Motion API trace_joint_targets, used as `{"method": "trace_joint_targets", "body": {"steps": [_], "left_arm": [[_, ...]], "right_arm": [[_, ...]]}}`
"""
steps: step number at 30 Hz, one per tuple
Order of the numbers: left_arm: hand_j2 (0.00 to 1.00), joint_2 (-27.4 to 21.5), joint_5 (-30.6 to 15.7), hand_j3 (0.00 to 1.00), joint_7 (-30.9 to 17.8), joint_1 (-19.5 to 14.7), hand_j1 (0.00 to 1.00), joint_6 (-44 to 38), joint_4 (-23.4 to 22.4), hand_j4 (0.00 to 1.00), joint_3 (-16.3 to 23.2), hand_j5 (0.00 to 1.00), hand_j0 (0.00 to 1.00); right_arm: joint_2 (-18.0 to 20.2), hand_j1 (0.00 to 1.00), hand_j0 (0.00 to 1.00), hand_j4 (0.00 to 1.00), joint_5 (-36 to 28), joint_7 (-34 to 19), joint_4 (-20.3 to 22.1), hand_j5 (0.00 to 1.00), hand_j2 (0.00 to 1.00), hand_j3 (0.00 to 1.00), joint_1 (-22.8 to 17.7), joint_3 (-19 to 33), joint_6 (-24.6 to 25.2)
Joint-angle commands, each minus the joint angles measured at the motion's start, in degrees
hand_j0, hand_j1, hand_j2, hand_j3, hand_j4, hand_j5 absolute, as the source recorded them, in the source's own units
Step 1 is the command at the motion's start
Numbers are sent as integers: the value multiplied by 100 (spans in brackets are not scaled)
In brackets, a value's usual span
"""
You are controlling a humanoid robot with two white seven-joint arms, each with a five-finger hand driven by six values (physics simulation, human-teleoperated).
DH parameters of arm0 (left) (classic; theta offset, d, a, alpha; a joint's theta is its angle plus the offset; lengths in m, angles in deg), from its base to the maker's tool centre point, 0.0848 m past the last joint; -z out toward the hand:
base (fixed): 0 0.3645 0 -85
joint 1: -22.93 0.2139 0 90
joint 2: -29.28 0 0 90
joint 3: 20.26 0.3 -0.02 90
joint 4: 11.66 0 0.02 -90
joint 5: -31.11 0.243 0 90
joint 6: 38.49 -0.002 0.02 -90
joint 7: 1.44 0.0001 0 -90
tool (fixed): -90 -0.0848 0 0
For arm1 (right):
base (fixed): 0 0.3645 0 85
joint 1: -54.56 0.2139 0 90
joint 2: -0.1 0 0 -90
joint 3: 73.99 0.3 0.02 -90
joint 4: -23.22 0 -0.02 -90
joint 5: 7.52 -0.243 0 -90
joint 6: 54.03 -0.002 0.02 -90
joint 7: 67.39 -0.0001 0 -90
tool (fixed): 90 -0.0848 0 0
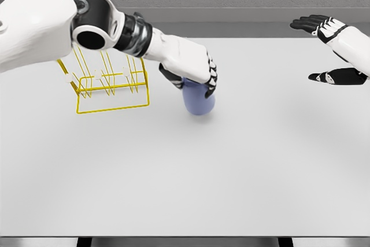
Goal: Place the cup on the cup holder with both arms
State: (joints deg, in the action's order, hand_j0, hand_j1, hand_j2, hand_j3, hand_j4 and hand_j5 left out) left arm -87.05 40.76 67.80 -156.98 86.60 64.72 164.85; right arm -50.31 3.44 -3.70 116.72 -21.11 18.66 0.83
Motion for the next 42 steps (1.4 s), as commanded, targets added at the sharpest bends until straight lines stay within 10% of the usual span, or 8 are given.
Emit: {"method": "trace_joint_targets", "body": {"steps": [1,42], "left_arm": [[60,-31,-34,60,2,-9,60,-10,17,60,-27,60,60],[59,-936,-157,59,11,-123,59,-10,280,59,-801,59,59]], "right_arm": [[5,100,100,100,-42,3,2,100,100,100,0,-1,14],[-13,100,100,100,-42,3,37,100,100,100,-9,69,14]]}}
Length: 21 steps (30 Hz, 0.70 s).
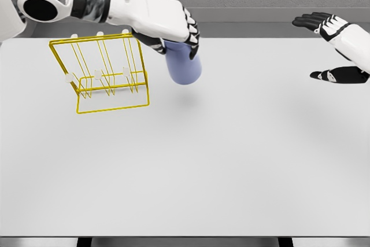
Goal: Place the cup on the cup holder with both arms
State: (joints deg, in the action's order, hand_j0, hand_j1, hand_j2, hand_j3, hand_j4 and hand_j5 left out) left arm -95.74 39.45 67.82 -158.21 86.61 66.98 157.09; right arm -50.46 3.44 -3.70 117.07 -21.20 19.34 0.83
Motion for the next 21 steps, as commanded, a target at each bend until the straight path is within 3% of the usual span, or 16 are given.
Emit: {"method": "trace_joint_targets", "body": {"steps": [1,21], "left_arm": [[59,-128,-25,59,8,0,59,-10,64,59,-42,59,59],[59,-189,-17,59,0,9,59,-10,63,59,-271,59,59]], "right_arm": [[2,100,100,100,-42,3,2,100,100,100,0,1,14],[11,100,100,100,-42,3,2,100,100,100,0,10,14]]}}
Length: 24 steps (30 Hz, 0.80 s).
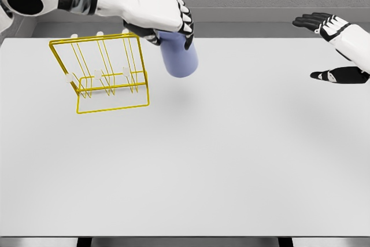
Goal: Place the cup on the cup holder with both arms
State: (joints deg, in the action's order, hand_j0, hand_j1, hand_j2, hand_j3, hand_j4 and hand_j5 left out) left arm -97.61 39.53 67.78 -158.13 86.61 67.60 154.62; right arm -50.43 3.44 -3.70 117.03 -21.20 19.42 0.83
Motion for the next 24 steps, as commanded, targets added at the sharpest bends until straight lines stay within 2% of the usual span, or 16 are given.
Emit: {"method": "trace_joint_targets", "body": {"steps": [1,24], "left_arm": [[59,-38,-25,59,3,0,59,-10,2,59,-24,59,59],[58,-302,-34,58,3,-53,58,-10,54,58,-165,58,58]], "right_arm": [[0,100,100,100,-42,3,-3,100,100,100,0,2,14],[9,100,100,100,-42,3,6,100,100,100,0,2,14]]}}
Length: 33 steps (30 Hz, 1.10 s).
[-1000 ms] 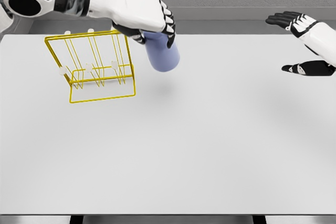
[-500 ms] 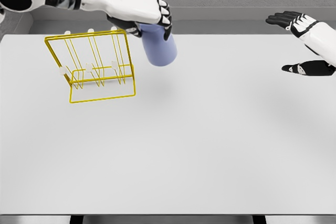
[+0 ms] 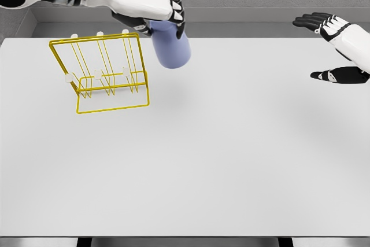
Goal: Place the cup on the cup holder with both arms
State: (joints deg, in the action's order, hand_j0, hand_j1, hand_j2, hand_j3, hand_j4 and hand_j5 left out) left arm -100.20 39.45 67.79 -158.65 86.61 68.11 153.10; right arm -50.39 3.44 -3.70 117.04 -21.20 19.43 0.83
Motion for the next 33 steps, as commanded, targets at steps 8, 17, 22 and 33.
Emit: {"method": "trace_joint_targets", "body": {"steps": [8,17,22,33], "left_arm": [[58,-156,-35,58,3,9,58,-11,4,58,-48,58,58],[58,-244,-35,58,3,18,58,-11,109,58,-92,58,58],[58,-394,-79,58,3,18,58,-11,250,58,-92,58,58],[58,-648,-105,58,3,18,58,-11,478,58,-118,58,58]], "right_arm": [[5,100,100,100,-42,3,13,100,100,100,0,1,14],[5,100,100,100,-42,3,13,100,100,100,-9,1,14],[5,100,100,100,-42,3,5,100,100,100,-18,10,14],[13,100,100,100,-42,3,13,100,100,100,-88,98,14]]}}
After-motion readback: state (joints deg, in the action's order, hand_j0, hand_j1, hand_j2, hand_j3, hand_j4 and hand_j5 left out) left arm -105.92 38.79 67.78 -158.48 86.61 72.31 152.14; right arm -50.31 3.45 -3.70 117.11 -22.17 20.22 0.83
